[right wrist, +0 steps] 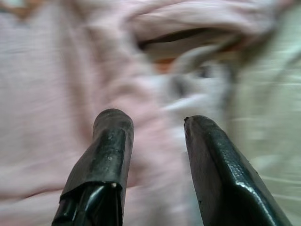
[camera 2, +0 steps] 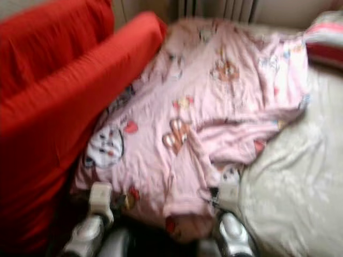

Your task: Clean up the room

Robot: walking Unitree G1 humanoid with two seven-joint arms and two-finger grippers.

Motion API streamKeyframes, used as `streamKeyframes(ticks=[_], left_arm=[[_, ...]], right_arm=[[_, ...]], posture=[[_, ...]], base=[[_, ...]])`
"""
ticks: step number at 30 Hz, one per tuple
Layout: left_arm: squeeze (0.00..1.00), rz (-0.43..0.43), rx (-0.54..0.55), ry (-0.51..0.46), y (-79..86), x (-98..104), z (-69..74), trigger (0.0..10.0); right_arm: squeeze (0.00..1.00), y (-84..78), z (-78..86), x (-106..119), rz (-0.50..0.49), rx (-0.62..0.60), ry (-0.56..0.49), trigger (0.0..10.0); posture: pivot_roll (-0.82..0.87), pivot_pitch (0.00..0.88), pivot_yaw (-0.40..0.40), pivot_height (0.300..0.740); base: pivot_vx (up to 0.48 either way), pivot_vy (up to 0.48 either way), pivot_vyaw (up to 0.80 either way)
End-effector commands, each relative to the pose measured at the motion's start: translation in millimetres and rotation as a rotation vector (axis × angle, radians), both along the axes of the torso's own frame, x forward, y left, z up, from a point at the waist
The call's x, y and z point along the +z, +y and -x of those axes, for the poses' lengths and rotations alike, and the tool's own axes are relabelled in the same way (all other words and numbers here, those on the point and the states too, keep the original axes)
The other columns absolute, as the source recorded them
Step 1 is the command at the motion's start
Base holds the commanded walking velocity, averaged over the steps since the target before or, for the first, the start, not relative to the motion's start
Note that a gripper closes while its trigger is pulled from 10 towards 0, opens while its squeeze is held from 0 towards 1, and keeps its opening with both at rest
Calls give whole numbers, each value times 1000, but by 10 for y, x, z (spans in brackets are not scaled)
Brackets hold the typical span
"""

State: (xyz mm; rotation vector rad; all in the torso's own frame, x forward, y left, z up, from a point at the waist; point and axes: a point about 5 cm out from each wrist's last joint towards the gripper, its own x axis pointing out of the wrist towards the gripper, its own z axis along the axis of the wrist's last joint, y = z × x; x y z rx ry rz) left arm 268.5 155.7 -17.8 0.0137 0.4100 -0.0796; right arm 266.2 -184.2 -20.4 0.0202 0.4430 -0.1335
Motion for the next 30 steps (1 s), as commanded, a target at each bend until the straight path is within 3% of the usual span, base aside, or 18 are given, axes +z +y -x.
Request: streamKeyframes(ticks=[1,3,4,5,17,24,29,30], left_arm=[[0,-18,34,25,124,-46,57,10000],[0,-19,33,26,125,-46,57,10000],[0,-19,33,27,126,-47,58,10000],[0,-19,32,28,126,-49,60,10000],[0,-22,27,36,132,-61,71,10000],[0,-34,27,43,167,-72,89,10000],[0,-42,29,43,202,-71,95,10000],[0,-44,30,42,211,-69,93,10000]], right_arm=[[0,52,5,-14,-36,-26,4,10000],[0,18,9,-17,-78,-71,4,10000],[75,13,13,-23,-89,-82,9,10000],[1000,15,20,-33,-113,-98,13,10000],[1000,-2,79,-97,-251,-193,35,10000],[1000,0,70,-87,-379,-225,-4,10000],[1000,-76,57,-86,-483,-330,-10,10000],[698,-94,55,-84,-502,-349,-11,10000]], posture=[[-37,174,15,635],[-36,174,16,635],[-36,174,16,635],[-37,176,16,635],[-34,181,20,635],[-19,192,30,635],[7,203,39,635],[7,203,39,635]], base=[[0,0,0],[0,0,0],[0,0,0],[0,0,0],[0,0,0],[0,0,0],[0,0,0],[0,0,0]])
